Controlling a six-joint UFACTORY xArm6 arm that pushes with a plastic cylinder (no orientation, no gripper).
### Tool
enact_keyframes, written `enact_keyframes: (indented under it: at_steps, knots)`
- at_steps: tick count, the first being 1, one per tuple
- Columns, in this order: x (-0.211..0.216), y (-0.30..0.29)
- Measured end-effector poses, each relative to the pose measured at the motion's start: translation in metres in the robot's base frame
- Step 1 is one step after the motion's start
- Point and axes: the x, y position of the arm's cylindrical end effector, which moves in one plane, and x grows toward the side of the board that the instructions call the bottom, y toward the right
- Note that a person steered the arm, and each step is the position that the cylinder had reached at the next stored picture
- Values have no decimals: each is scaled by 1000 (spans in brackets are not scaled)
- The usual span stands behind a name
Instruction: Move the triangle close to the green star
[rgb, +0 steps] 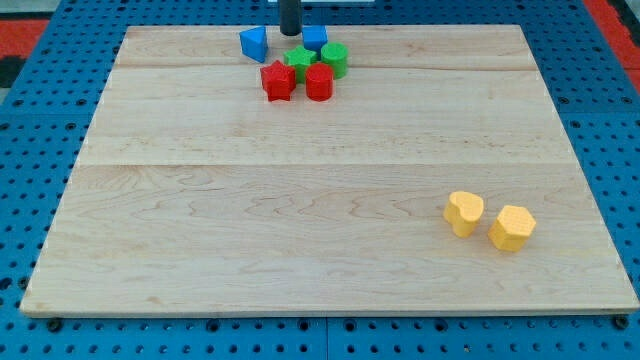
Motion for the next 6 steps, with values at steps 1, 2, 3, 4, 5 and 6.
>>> enact_keyframes:
  at_steps: [1, 2, 3, 4, 5, 6]
  knots:
    - [0, -58]
    - [18, -61]
    - [19, -5]
    - [27, -8]
    - [-1, -12]
    - [-1, 20]
